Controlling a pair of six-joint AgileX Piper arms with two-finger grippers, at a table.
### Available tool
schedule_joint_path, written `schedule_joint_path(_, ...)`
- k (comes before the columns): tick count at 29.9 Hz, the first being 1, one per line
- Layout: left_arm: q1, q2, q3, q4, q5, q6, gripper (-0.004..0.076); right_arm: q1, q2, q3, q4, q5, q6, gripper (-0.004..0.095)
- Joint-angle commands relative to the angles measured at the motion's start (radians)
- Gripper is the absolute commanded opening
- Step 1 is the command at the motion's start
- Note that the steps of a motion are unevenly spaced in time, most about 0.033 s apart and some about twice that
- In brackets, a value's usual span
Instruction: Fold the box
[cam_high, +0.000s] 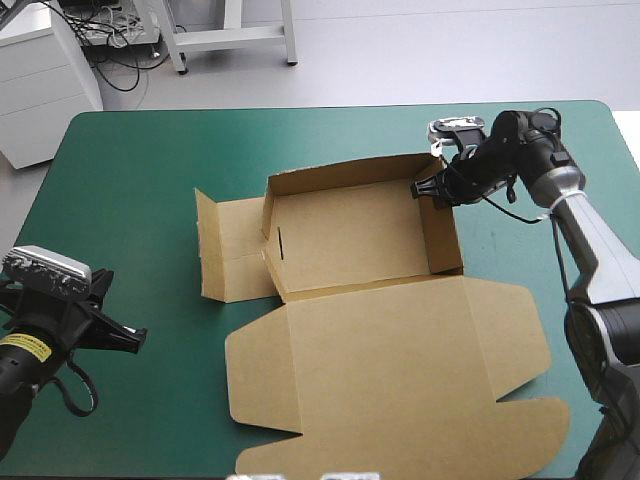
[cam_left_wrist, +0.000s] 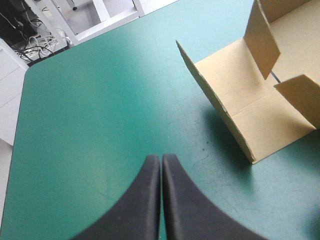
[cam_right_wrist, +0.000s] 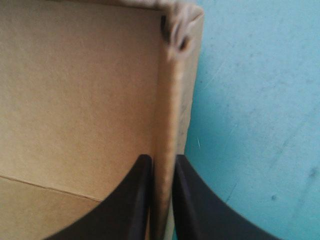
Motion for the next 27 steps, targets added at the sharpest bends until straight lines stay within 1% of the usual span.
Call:
schedule_joint_path(1,-0.003,0.002,-0.028,-0.01,-0.064,-0.007,-0.0006,-0.001,0.001,-0.053,0.012,0.108,-0.019,0.0314)
schedule_joint_path(4,-0.003,0.002,-0.028,-0.008,-0.064,-0.007,-0.0006,-0.001,-0.001,-0.083,0.032,0.111,-0.033,0.0526)
schedule_joint_path(6,-0.003,0.002,-0.028,-0.008,-0.064,-0.007,-0.0006,-0.001,-0.006,-0.112,0.032,0.111,-0.031,0.0607)
schedule_joint_path(7,-0.003,0.002,-0.028,-0.006,-0.064,-0.007,-0.0006,-0.001,-0.01,-0.123,0.035,0.111,-0.031,0.0631)
schedule_joint_path(12,-0.003,0.002,-0.028,0.024,-0.041,-0.007,-0.0006,-0.001,-0.054,-0.145,0.035,0.112,-0.027,0.0642)
schedule_joint_path(21,-0.003,0.002,-0.028,0.032,-0.034,-0.007,-0.0006,-0.001,-0.164,-0.141,-0.054,0.112,0.02,0.0642)
schedule_joint_path(27,-0.003,0.002,-0.028,0.032,-0.034,-0.007,-0.0006,-0.001,-0.234,-0.141,-0.055,0.112,0.02,0.0642)
